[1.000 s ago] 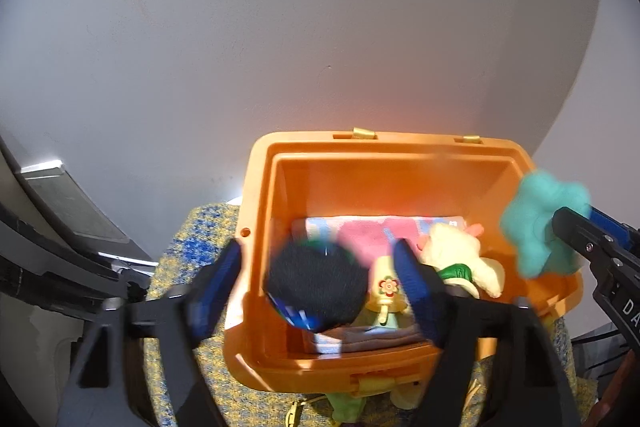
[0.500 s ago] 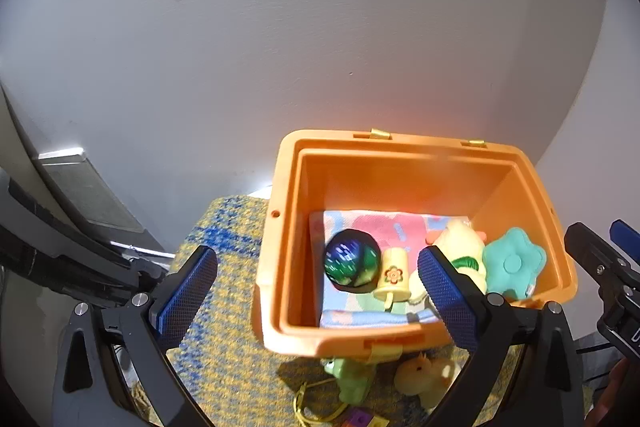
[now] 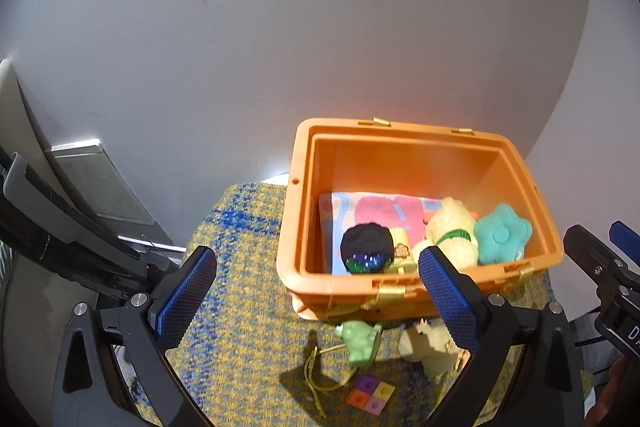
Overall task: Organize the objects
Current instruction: 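Withdraw both open tools from the crate back over the cloth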
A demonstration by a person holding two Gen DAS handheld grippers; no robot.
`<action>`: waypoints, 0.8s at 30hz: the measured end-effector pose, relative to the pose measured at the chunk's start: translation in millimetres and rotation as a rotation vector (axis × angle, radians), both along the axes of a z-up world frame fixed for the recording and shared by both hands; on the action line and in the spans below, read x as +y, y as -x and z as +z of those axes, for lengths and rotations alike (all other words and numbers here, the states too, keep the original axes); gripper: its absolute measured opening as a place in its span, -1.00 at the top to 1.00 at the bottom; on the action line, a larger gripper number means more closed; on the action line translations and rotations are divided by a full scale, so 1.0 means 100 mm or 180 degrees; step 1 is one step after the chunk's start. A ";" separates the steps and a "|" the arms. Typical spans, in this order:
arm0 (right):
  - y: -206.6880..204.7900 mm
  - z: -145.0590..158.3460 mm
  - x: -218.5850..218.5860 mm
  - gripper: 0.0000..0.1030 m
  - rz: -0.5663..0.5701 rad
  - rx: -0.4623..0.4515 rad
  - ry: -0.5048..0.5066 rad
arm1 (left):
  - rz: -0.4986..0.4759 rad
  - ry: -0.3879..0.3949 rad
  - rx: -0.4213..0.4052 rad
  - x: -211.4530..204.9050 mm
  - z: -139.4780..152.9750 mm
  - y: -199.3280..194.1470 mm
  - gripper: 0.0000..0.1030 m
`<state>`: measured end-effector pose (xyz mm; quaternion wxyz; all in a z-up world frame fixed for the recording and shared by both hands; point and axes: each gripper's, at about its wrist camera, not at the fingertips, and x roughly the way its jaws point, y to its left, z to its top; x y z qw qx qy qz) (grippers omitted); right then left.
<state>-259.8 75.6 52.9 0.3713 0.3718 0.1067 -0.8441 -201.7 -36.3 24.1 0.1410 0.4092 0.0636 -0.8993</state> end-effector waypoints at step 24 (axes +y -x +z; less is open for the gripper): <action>-0.47 -0.59 0.17 -0.74 0.0148 -0.0132 -0.0247 | 0.0040 -0.0033 -0.0317 -0.02 -0.71 -0.50 -0.99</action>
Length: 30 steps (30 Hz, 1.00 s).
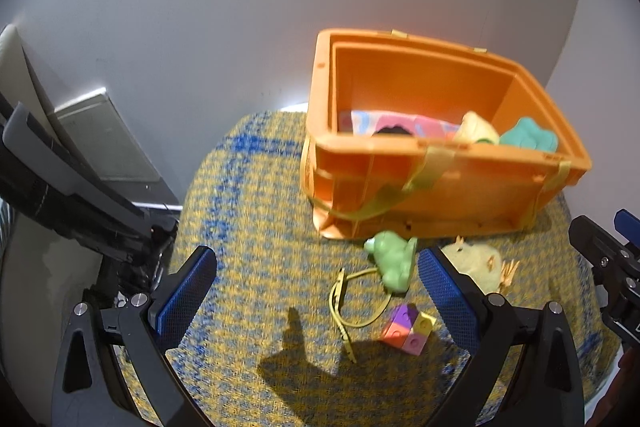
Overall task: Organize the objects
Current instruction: 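Withdraw both open tools from the crate back over the cloth, then close the left tool on the yellow ring toy while the right tool grasps the beige plush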
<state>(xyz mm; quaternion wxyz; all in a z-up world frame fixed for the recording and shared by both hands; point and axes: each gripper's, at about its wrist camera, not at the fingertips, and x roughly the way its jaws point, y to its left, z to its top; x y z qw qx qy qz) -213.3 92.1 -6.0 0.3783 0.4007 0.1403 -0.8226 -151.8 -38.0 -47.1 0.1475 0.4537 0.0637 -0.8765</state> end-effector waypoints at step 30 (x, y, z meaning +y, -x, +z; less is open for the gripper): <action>-0.05 -0.95 -0.18 -0.74 0.0145 -0.0332 -0.0335 | -0.0022 -0.0204 -0.0423 -0.02 -1.01 0.08 -0.28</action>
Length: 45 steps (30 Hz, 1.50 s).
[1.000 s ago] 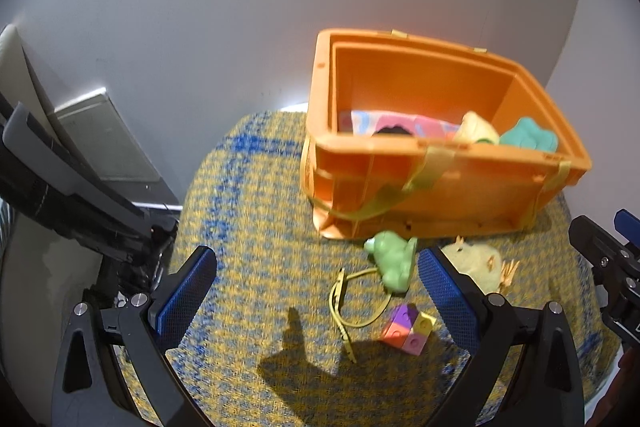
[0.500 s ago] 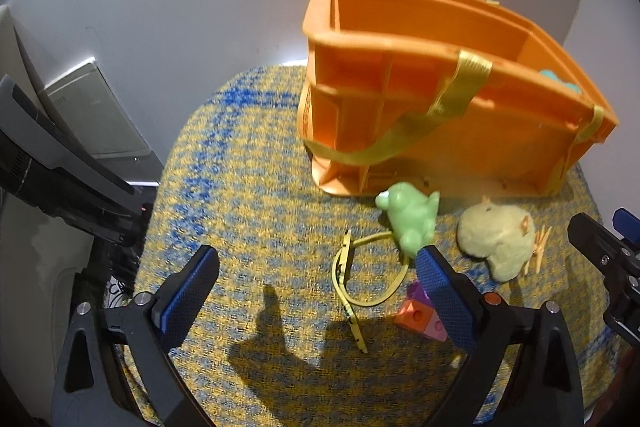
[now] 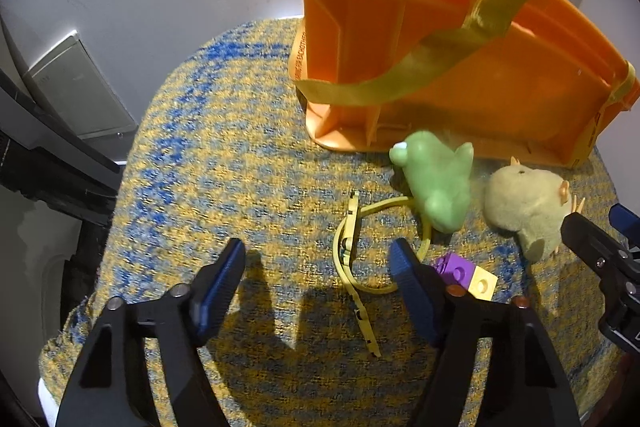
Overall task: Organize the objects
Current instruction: 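Close the left tool on the yellow ring toy while the right tool grasps the beige plush, then carry the ring toy and beige plush over the crate and open both tools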
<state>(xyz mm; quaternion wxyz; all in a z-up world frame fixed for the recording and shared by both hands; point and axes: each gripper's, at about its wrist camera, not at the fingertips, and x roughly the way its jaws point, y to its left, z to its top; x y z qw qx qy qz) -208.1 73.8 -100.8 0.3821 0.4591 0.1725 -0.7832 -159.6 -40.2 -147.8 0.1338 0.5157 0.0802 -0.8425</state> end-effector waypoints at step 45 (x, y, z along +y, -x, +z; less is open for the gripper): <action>-0.08 0.19 0.16 -0.01 0.0131 -0.0102 0.0089 | 0.0020 -0.0138 0.0271 -0.08 0.35 -0.16 0.80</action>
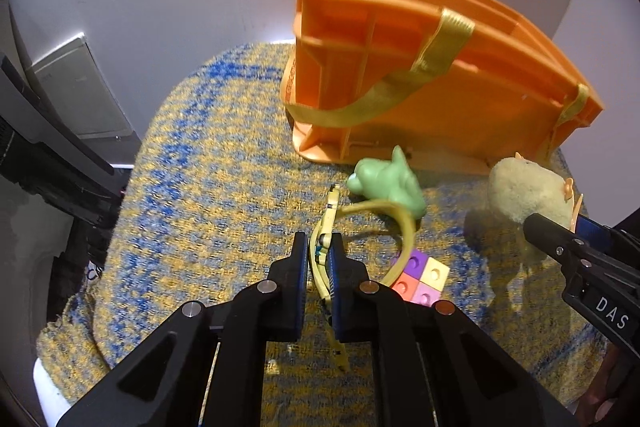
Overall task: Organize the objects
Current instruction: 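Carry the ring toy and beige plush over the crate and open both tools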
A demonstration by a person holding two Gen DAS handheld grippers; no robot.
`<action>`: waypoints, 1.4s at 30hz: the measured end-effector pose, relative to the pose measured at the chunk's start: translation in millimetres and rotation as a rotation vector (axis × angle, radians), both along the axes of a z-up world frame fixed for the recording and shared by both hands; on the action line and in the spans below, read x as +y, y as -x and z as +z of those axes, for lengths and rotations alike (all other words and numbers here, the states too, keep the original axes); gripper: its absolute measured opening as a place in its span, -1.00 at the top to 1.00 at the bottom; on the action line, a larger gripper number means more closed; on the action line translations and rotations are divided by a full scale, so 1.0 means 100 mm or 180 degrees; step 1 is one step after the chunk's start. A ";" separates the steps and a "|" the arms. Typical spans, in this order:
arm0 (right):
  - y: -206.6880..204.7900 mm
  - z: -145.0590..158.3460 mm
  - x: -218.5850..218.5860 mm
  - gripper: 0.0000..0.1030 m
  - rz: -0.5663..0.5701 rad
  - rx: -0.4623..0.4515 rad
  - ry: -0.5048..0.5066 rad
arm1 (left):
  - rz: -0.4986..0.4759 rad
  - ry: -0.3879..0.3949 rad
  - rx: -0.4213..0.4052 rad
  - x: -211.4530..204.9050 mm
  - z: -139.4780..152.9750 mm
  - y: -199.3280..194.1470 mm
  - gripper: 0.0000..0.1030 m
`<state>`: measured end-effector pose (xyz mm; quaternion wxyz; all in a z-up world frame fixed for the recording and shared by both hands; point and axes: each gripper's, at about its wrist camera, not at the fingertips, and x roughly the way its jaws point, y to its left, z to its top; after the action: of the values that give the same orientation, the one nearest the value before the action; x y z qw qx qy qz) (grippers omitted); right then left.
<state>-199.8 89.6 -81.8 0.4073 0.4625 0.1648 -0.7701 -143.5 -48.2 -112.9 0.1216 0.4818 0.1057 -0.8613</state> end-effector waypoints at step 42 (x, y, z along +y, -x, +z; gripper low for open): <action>0.62 1.25 -0.07 -0.01 -0.0279 0.0432 0.0592 | -0.0197 0.0200 0.0645 0.11 1.40 0.53 0.80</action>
<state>-261.5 82.5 43.5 0.4023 0.3763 0.0995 -0.8287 -196.7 -37.4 27.5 0.0986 0.3912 0.0754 -0.9119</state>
